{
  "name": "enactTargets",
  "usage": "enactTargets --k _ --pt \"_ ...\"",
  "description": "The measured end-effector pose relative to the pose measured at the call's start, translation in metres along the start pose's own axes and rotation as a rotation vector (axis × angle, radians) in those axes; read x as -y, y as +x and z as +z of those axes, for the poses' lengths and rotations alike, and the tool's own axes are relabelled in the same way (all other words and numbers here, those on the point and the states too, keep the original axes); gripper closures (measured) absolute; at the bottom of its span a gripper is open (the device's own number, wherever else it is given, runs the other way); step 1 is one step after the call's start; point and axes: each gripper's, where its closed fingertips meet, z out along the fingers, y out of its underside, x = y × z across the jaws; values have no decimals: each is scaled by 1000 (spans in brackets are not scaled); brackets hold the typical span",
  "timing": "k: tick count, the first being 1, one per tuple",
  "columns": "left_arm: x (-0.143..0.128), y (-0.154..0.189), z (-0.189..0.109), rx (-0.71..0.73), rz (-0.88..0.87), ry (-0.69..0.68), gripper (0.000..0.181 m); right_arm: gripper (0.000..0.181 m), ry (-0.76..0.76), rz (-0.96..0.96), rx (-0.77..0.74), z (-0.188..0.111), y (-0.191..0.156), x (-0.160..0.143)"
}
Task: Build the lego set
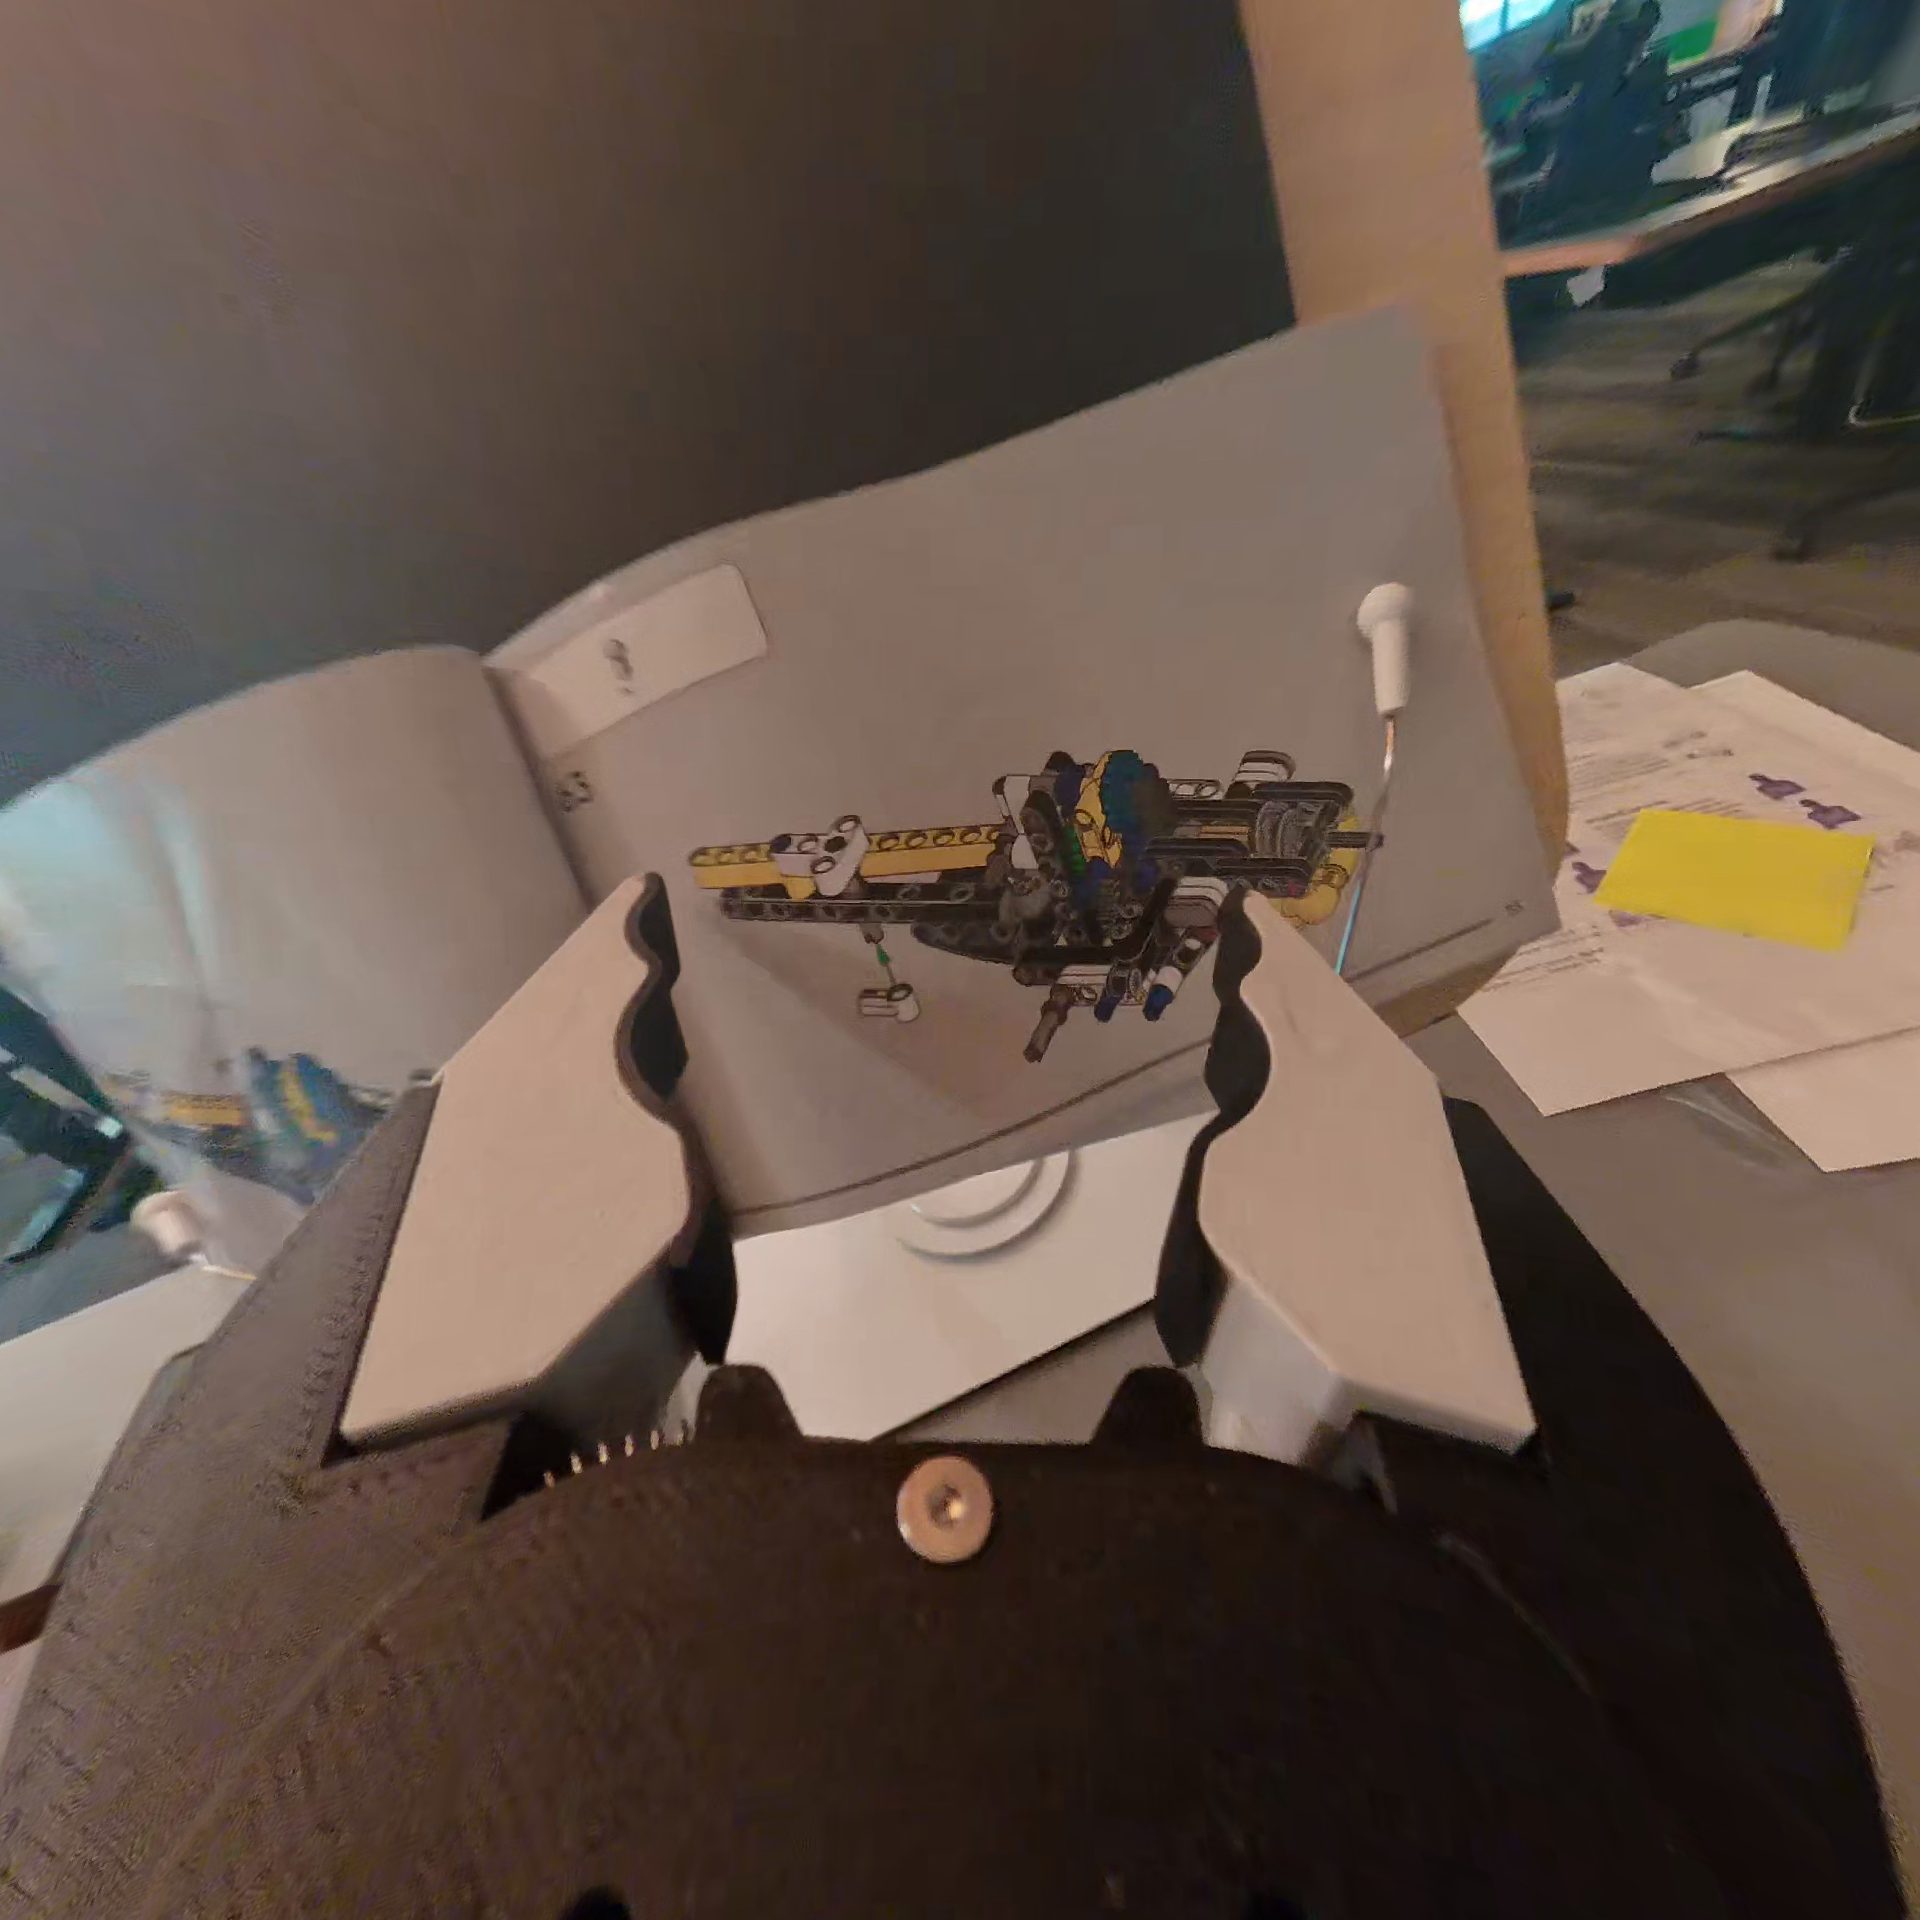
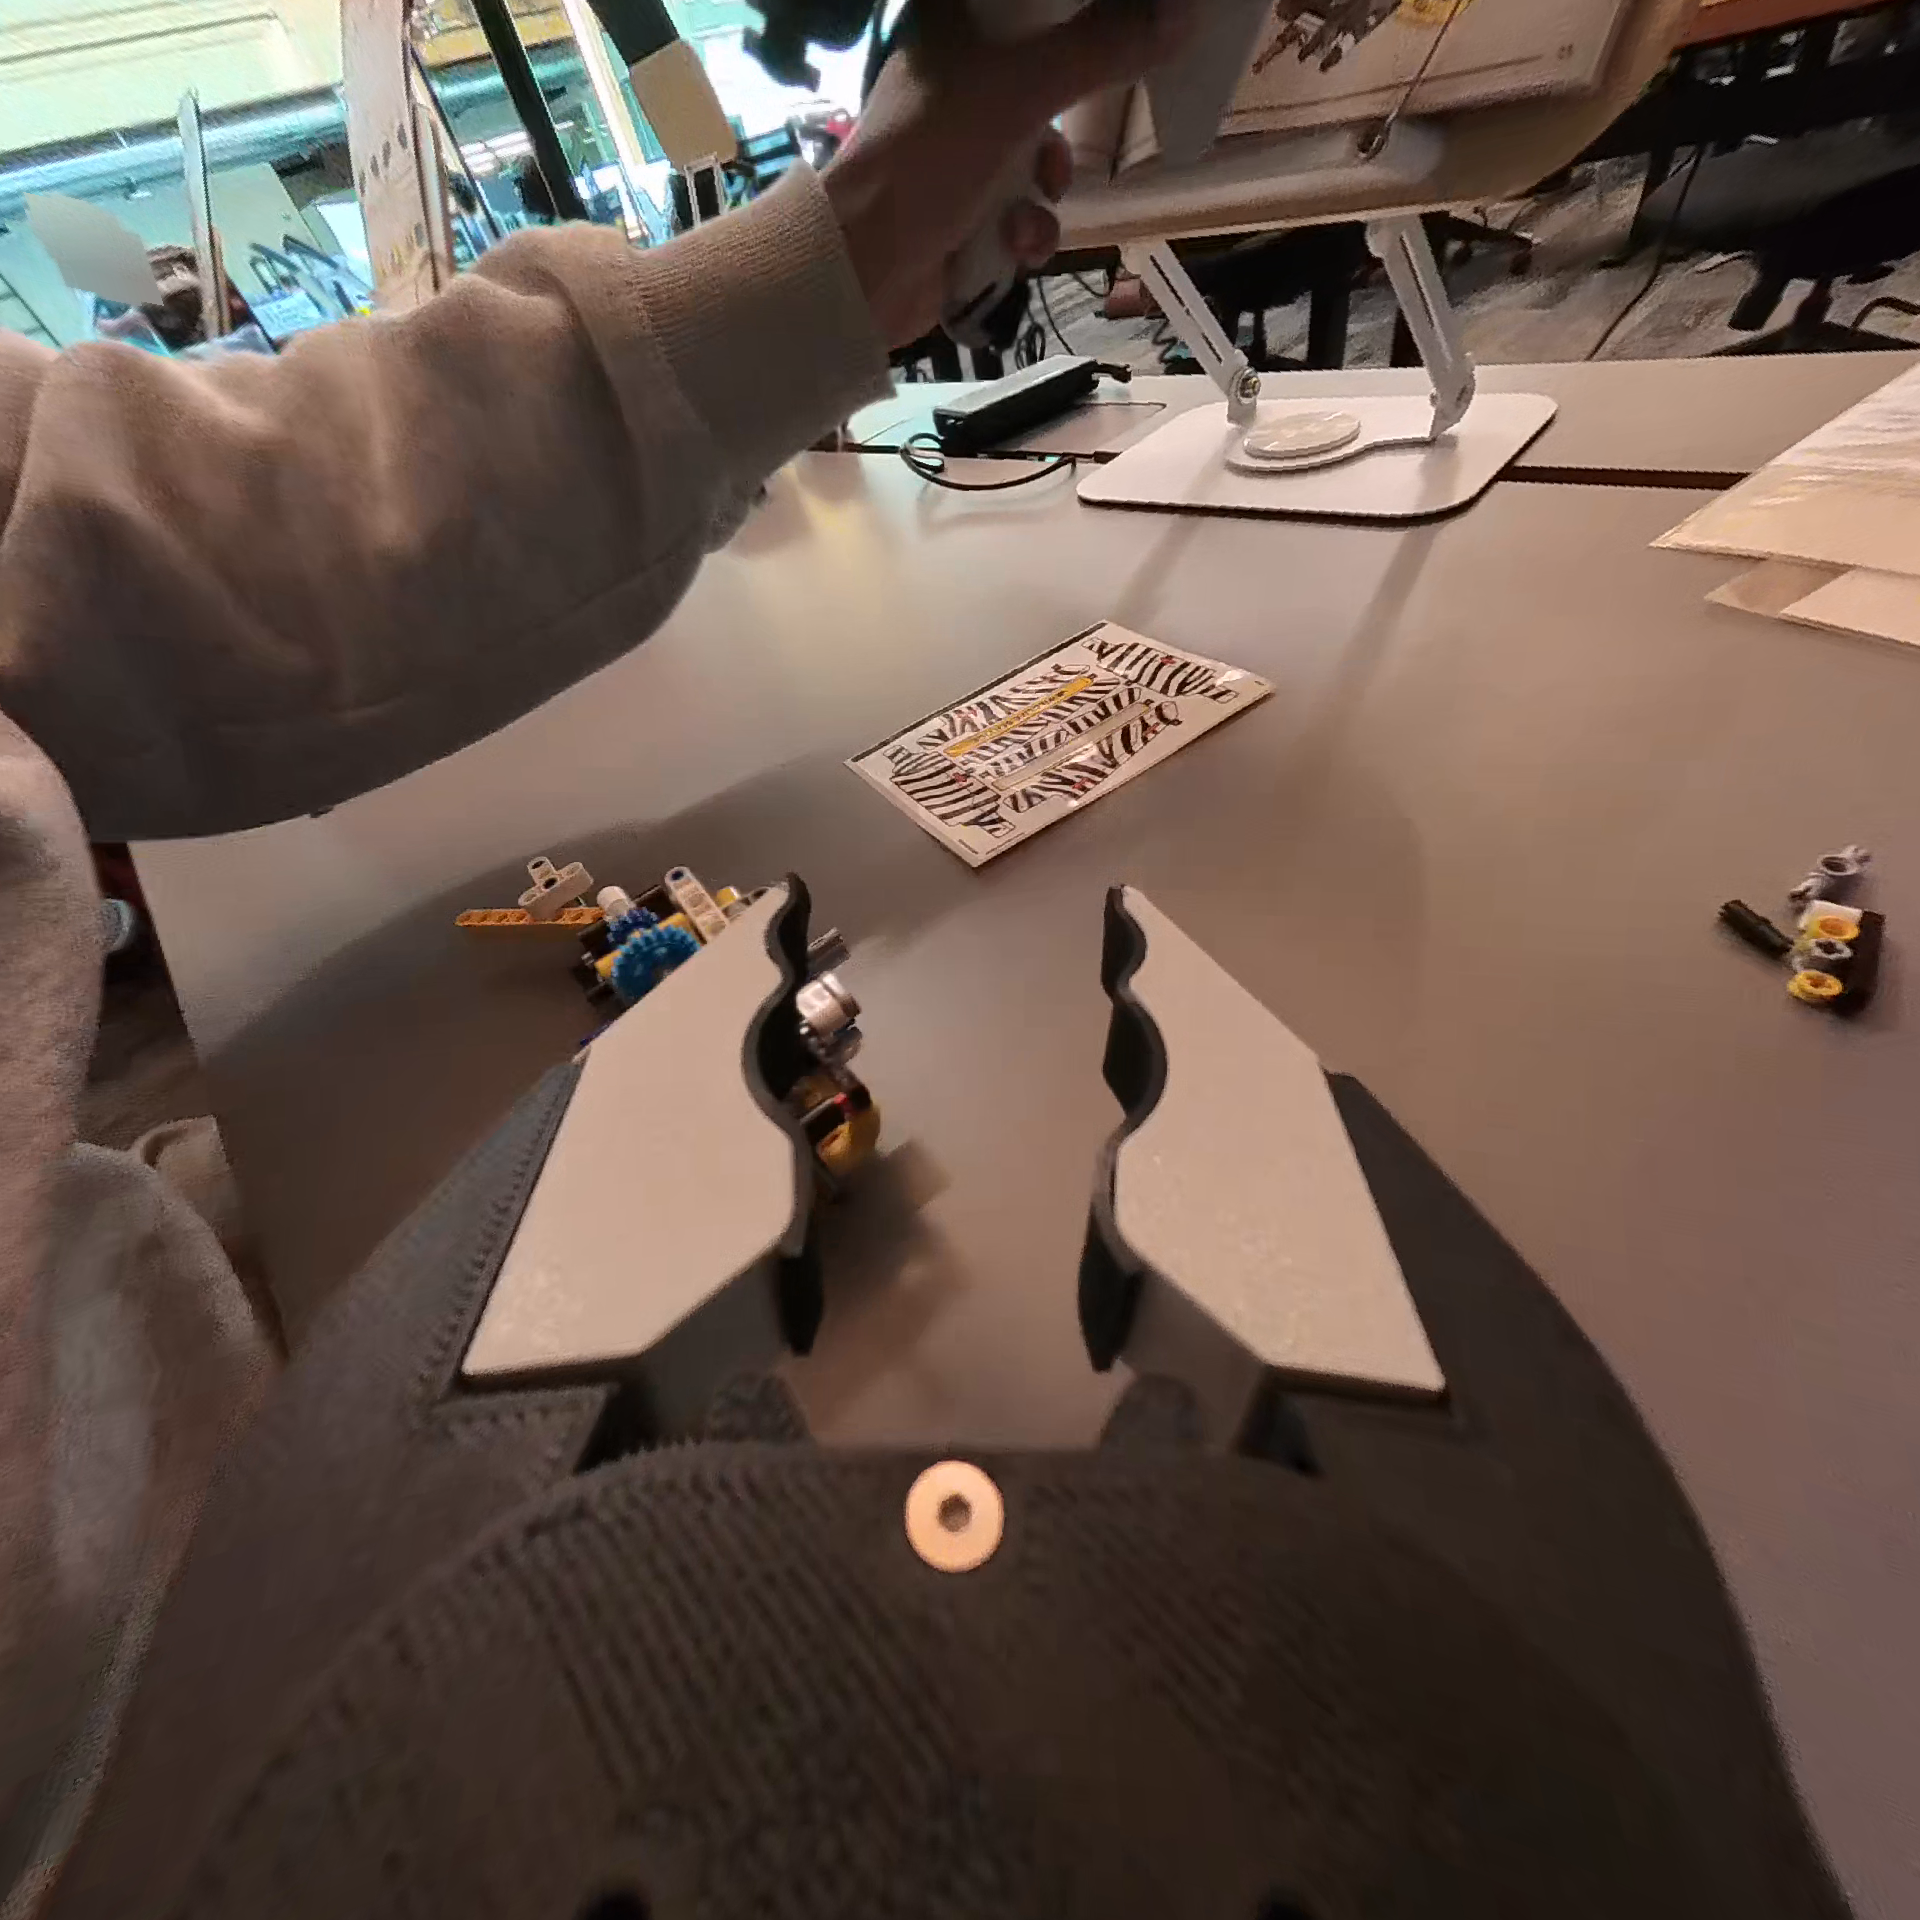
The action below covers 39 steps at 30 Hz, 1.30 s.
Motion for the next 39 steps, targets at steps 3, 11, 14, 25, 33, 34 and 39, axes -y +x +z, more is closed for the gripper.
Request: enactTargets --k 3,11,14,25,33,34,39 --pt "-8 -2 13 -6 -53 -8 82 127 23 47 27 1 6 4" --pt "-5 -15 10 6 -127 16 122 127 67 138 94 7 14 14" --pt "-3 -27 4 7 -162 39 155 128 67 130 86 7 13 14" --pt "1 -95 -54 -280 -711 288 148 132 90 112 40 19 18 37" --pt "-33 -135 -64 -301 -897 269 143 127 -62 -30 -63 100 50 93" --pt "-28 -131 -68 -332 -879 293 141 128 -67 -80 -93 112 57 105" --pt "-21 -59 -63 -315 -348 228 112 128 -53 -109 -120 163 68 154"
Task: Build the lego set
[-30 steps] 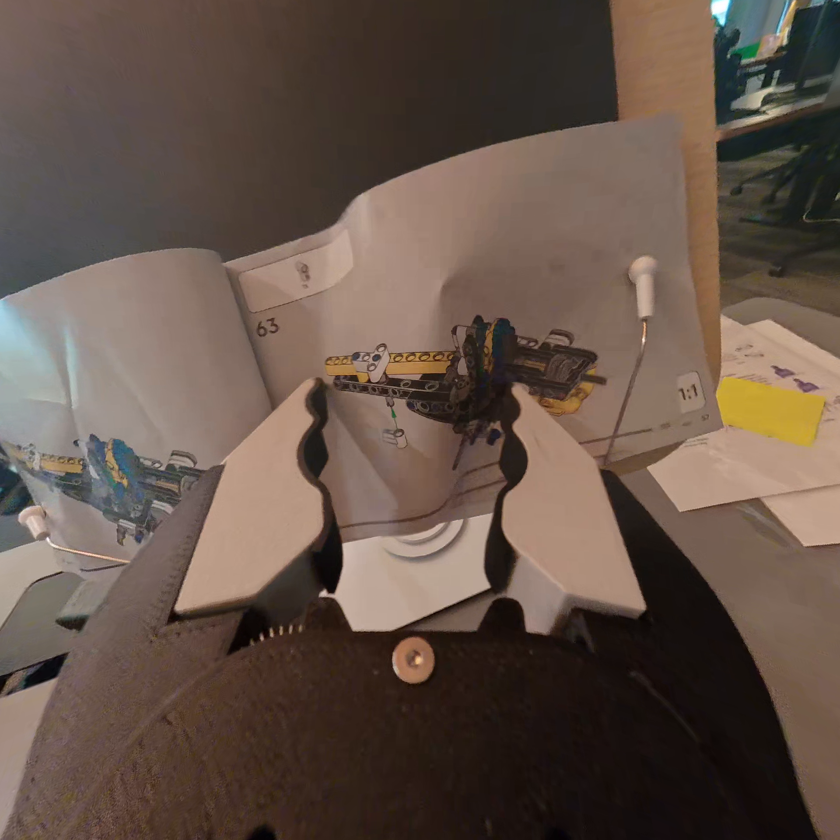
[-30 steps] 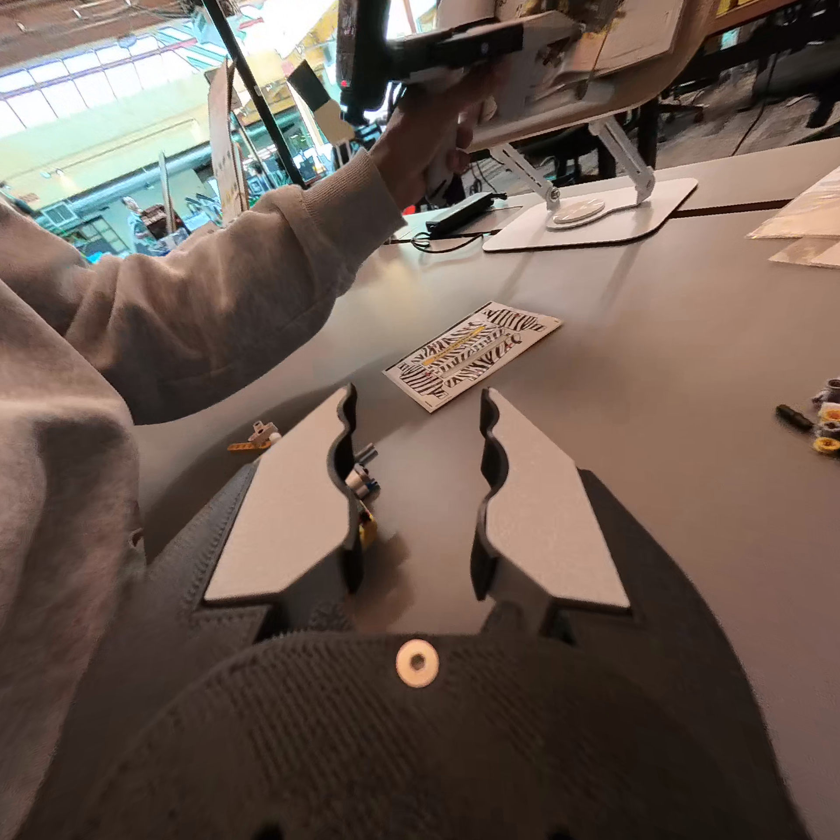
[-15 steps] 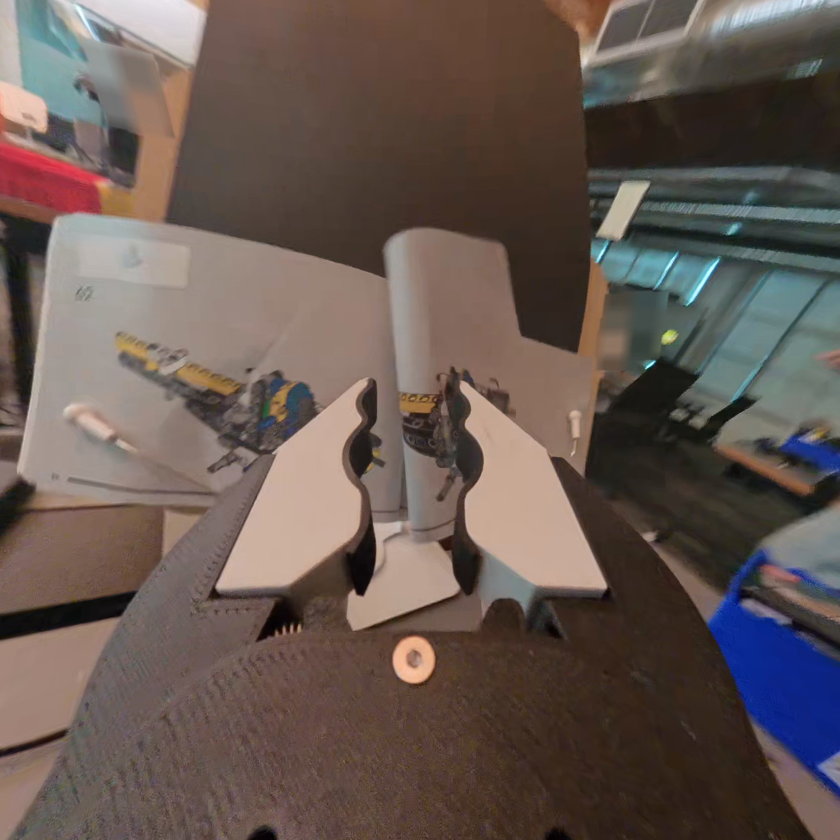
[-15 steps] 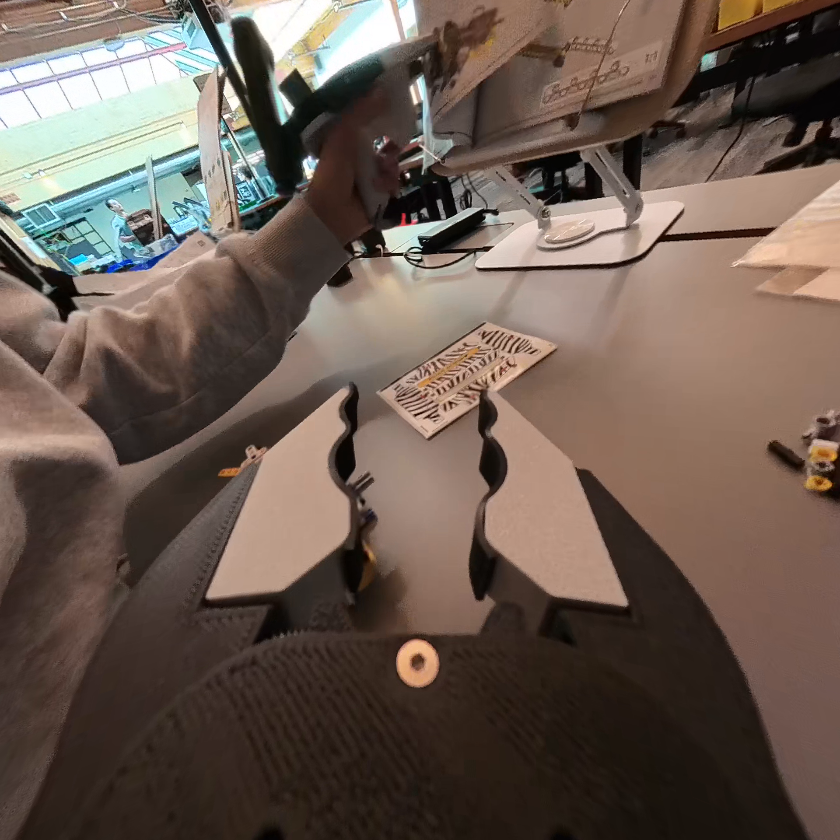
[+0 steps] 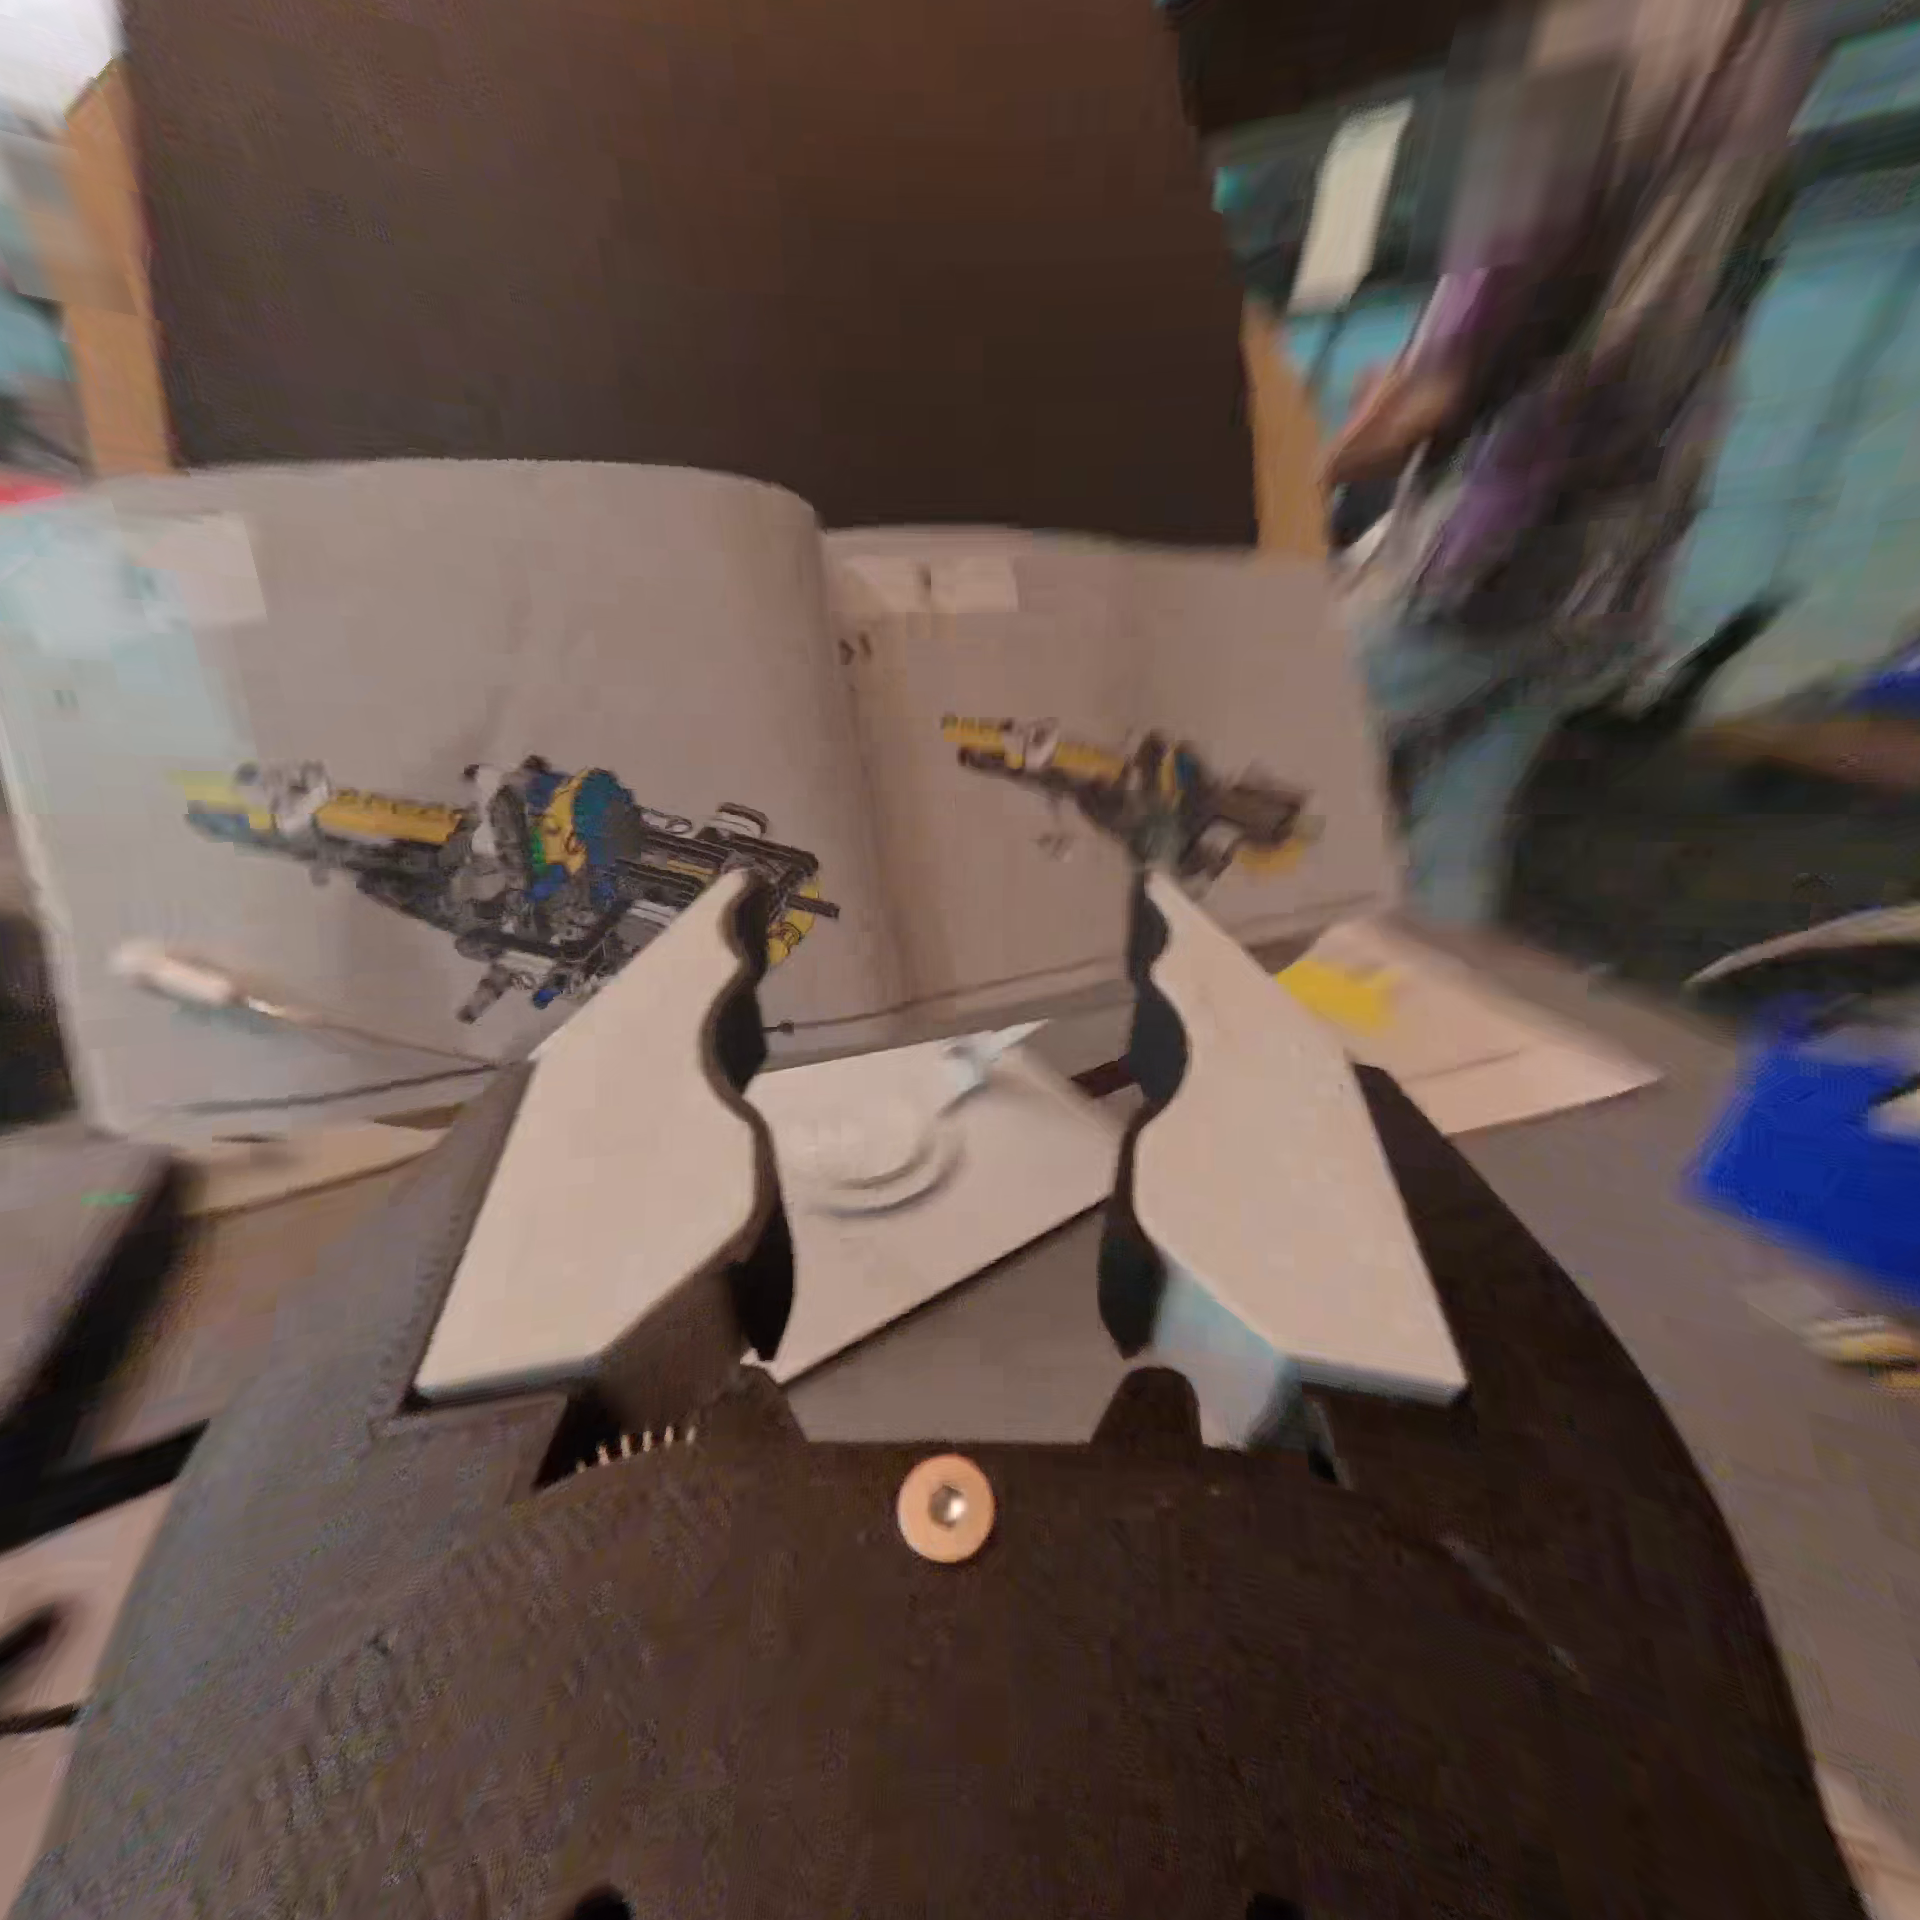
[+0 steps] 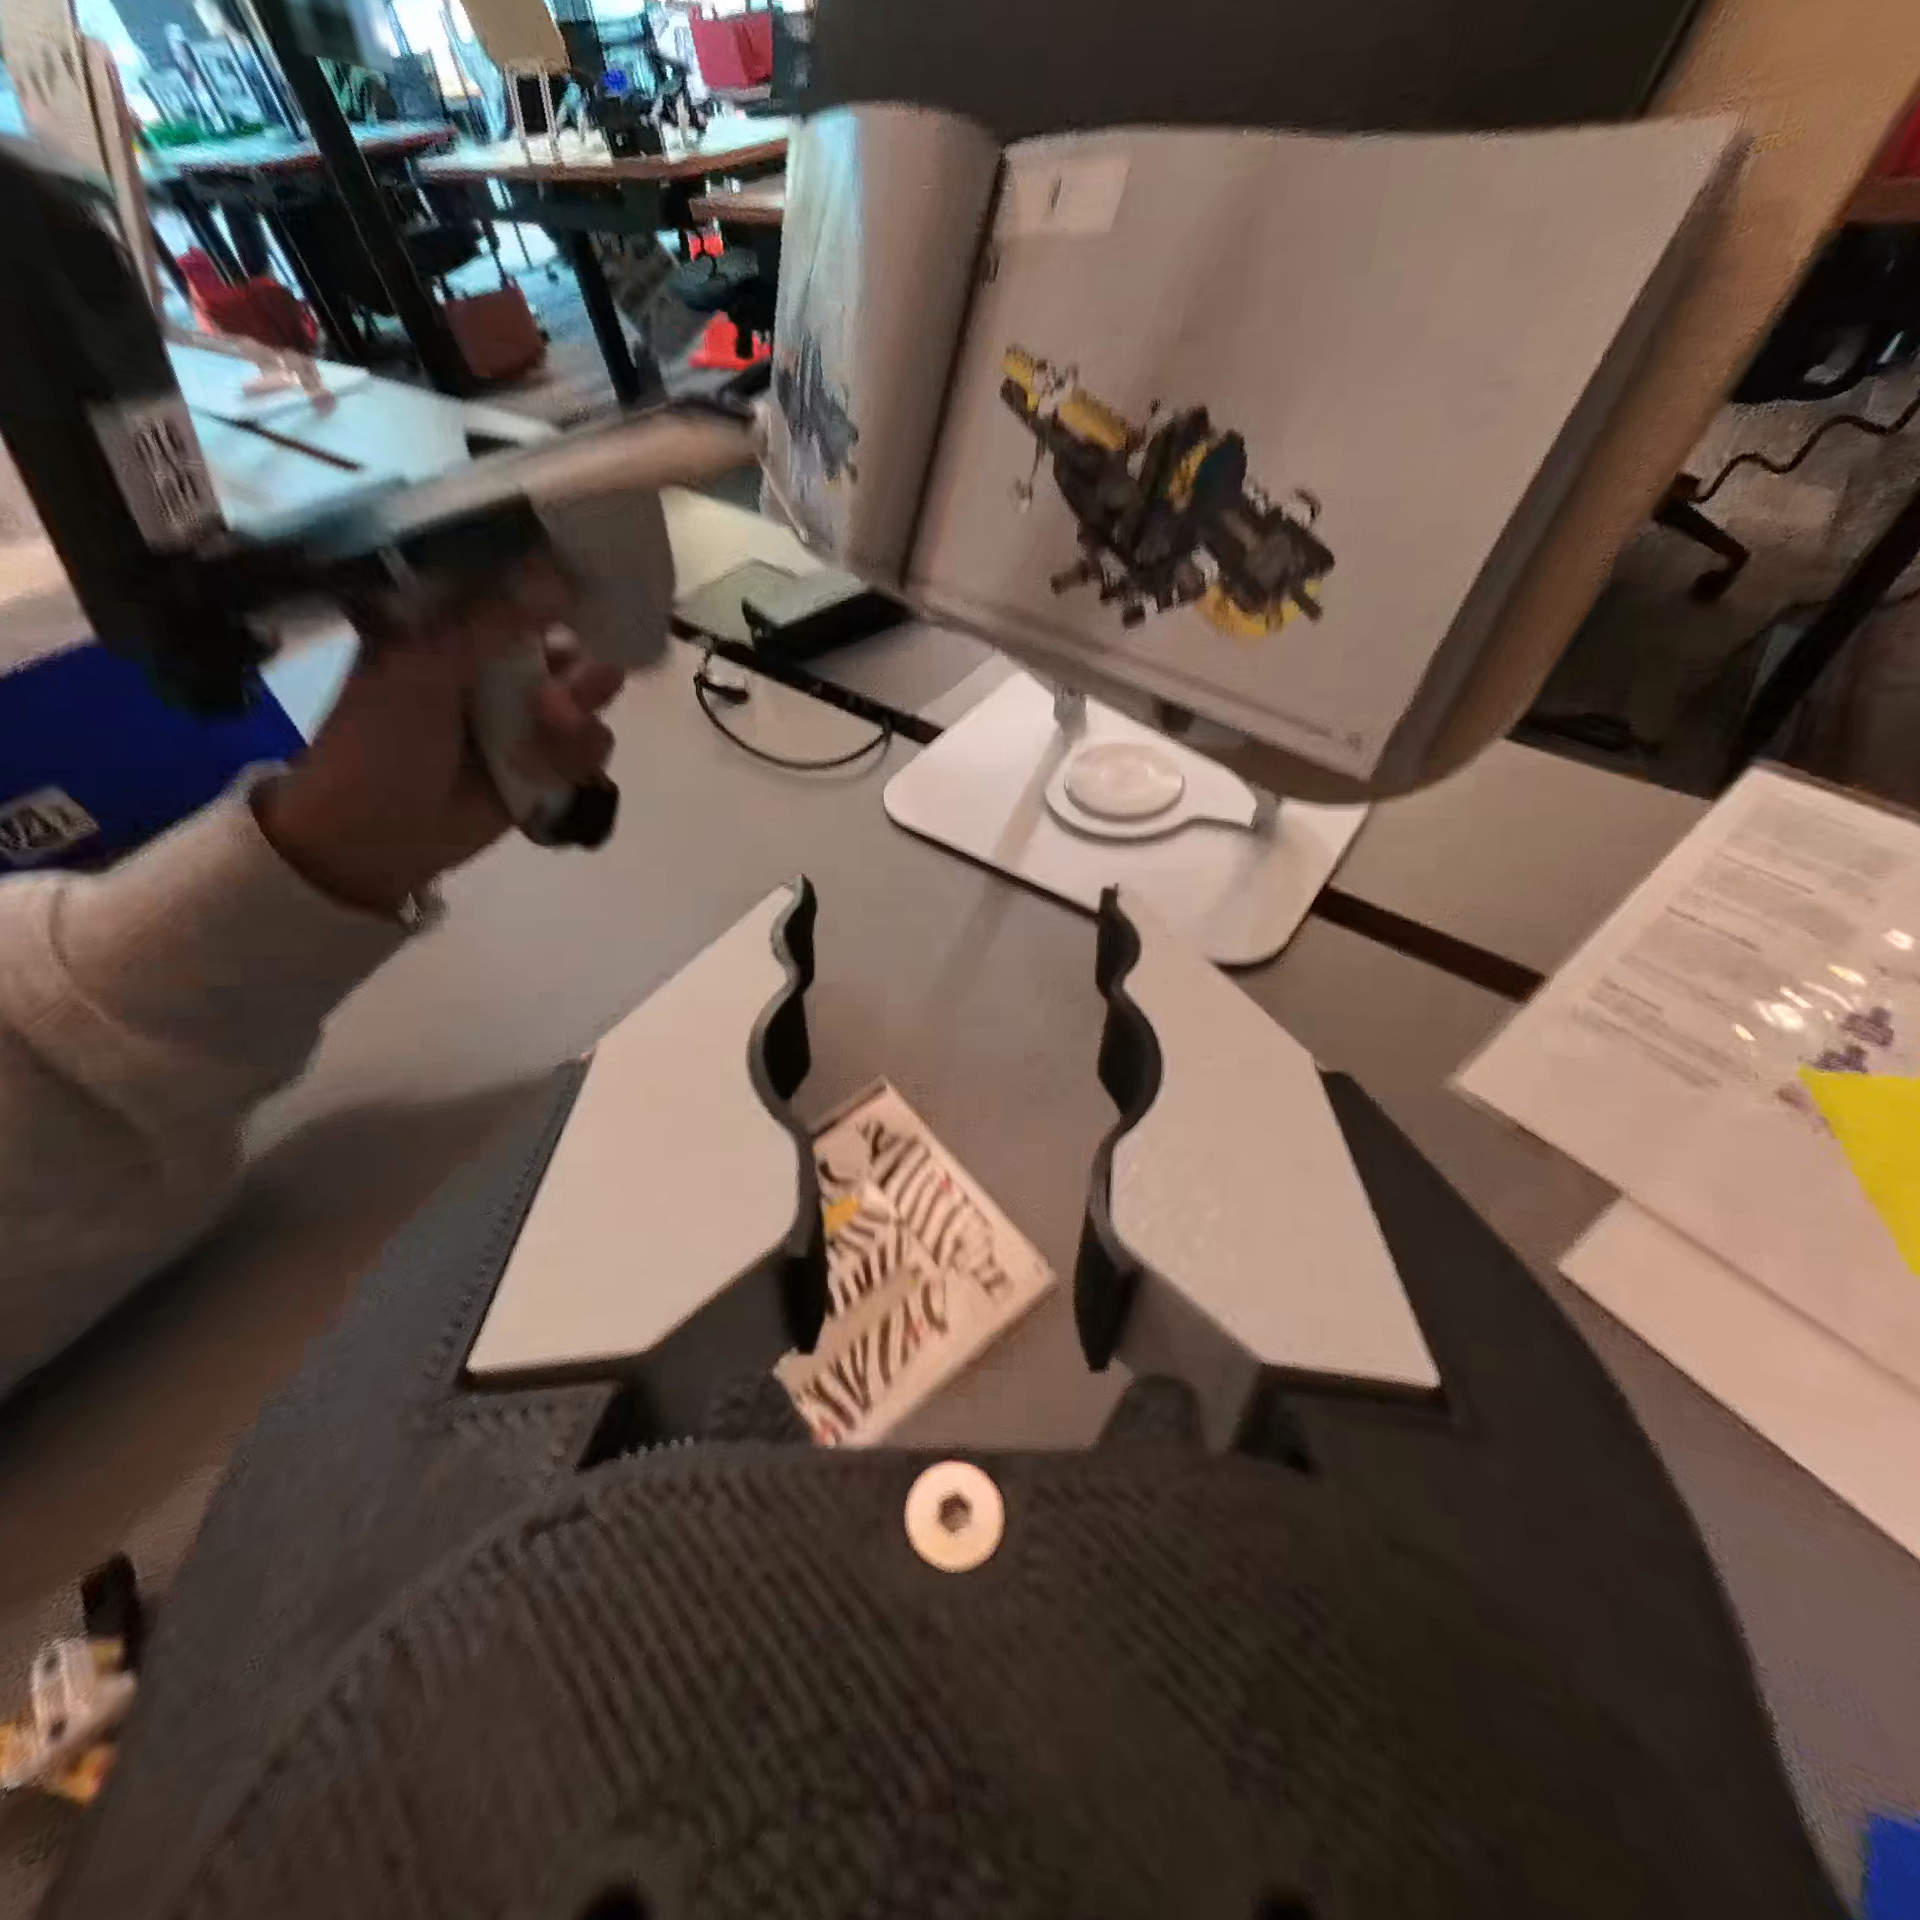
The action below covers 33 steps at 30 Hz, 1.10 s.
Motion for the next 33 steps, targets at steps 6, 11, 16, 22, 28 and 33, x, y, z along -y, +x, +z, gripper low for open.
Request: enactTargets --k 6,11,16,22,28,33 --pt "-6 37 58 258 409 -59 92 129 38 26 -8 11 -16 -2" --pt "-21 17 80 339 398 -180 104 130 0 -34 -54 -10 -21 -26" --pt "-3 -1 57 303 256 -90 181 132 -31 -109 -84 -18 -9 -29" --pt "18 -7 31 -52 -286 92 180 135 -15 -184 -85 17 -1 10" --pt "31 -8 30 -440 -784 108 176 159 -49 -393 -295 72 62 67" --pt "36 -11 21 -493 -768 132 170 172 -16 -460 -215 124 43 111"
